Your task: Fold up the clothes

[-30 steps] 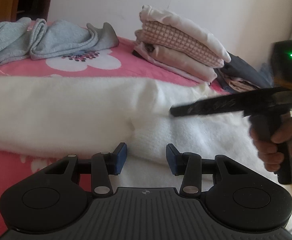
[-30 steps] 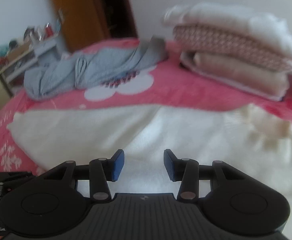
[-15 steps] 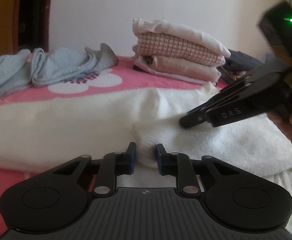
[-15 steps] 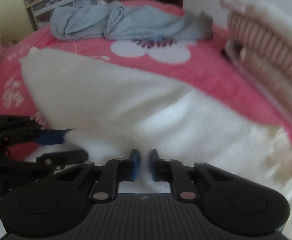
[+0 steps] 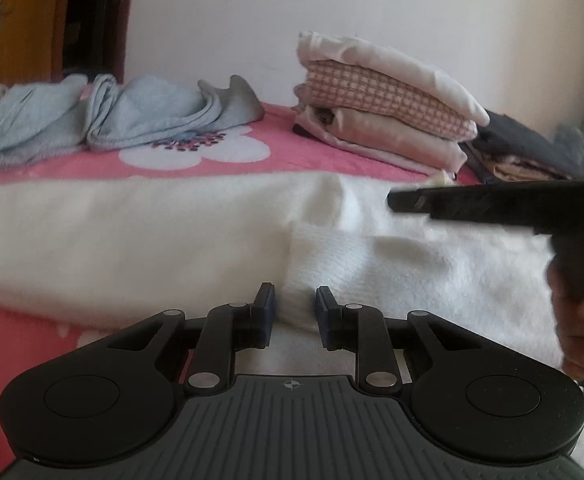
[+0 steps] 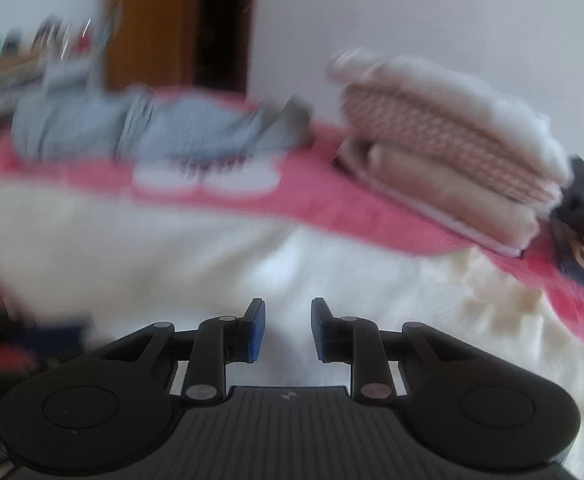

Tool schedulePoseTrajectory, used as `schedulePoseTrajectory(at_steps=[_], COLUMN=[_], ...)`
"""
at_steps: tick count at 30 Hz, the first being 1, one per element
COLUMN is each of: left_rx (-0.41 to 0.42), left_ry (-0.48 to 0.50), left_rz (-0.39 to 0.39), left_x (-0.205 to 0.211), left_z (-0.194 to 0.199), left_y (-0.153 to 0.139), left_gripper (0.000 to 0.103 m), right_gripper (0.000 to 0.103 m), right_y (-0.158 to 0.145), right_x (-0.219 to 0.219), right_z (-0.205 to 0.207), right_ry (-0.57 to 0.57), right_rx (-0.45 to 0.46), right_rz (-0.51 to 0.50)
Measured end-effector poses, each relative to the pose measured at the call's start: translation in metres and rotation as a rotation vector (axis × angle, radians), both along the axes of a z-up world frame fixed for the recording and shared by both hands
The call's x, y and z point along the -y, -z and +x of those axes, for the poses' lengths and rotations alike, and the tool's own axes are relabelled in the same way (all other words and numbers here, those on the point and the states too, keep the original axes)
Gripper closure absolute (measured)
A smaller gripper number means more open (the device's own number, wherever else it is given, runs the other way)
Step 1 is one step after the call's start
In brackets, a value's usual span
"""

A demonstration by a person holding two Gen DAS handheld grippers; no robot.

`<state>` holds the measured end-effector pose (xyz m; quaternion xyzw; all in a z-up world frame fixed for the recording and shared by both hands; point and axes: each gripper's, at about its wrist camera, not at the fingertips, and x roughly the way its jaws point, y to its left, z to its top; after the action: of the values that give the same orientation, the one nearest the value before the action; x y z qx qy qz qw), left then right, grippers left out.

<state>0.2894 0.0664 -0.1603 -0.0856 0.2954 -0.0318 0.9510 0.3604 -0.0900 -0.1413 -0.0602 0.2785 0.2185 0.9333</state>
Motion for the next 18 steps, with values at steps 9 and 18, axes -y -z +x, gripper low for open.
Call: schedulePoseTrajectory(at_steps=[9, 18], left_rx=[-0.001, 0.065], left_ry=[0.004, -0.019], left_rz=[0.01, 0.064], left_x=[0.001, -0.003], left_z=[0.001, -0.014], left_y=[0.001, -0.022], left_gripper=[0.079, 0.076], right_gripper=[0.081, 0.081], right_y=[0.027, -0.024], right_x=[-0.031, 0.053], right_z=[0.022, 0.012], right_ry=[-0.102, 0.266], right_rx=[-0.231, -0.215], right_rz=[0.092, 0.3])
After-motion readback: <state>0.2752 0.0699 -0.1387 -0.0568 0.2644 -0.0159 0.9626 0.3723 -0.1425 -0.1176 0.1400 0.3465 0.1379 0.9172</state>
